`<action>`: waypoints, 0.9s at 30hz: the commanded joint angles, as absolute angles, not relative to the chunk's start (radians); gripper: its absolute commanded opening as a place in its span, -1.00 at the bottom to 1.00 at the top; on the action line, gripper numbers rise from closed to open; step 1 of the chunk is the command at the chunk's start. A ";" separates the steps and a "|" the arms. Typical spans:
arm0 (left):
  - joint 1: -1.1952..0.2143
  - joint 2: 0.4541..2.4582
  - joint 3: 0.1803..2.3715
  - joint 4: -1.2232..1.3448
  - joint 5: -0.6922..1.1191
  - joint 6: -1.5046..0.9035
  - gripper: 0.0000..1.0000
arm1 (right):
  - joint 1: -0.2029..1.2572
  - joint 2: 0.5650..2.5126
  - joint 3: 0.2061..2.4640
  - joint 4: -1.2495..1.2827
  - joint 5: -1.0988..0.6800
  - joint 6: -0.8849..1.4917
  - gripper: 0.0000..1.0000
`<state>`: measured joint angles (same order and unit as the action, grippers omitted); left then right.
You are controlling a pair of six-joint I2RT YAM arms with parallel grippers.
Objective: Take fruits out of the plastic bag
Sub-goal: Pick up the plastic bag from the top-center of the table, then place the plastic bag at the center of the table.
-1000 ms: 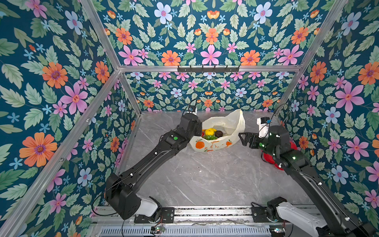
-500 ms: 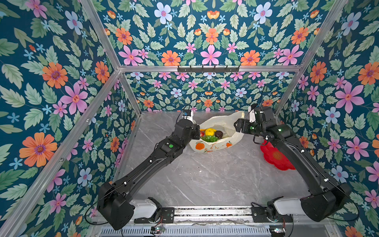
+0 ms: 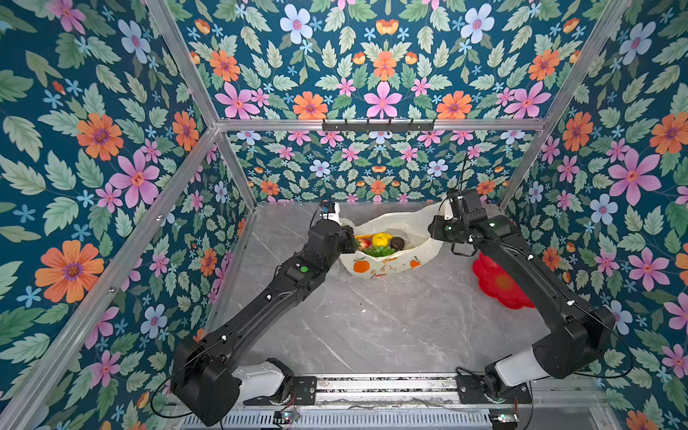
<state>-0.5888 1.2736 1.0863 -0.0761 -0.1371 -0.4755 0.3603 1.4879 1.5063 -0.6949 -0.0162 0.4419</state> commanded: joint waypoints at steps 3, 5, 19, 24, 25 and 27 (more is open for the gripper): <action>-0.537 1.344 1.200 -0.056 -0.065 -0.524 -1.00 | 0.348 1.388 1.439 -0.537 -0.007 0.495 -0.82; -0.525 1.380 1.269 -0.053 -0.060 -0.519 -1.00 | 0.340 1.342 1.423 -0.487 -0.008 0.518 -0.94; -0.465 1.335 1.124 0.124 0.010 -0.574 -1.00 | 0.284 1.072 1.026 -0.273 -0.096 0.674 -1.00; -0.438 1.206 0.761 0.304 0.031 -0.699 -1.00 | 0.288 0.954 0.758 -0.197 -0.130 0.744 -1.00; -0.437 1.178 0.695 0.335 0.027 -0.719 -1.00 | 0.288 0.939 0.712 -0.181 -0.140 0.751 -1.00; -0.434 1.150 0.600 0.386 0.026 -0.749 -1.00 | 0.301 0.925 0.647 -0.163 -0.142 0.750 -1.00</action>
<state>-0.4389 1.1797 0.6834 0.2356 0.0235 -0.6720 0.2909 0.9424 0.7067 -0.2394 -0.1211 0.7128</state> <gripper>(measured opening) 0.051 0.050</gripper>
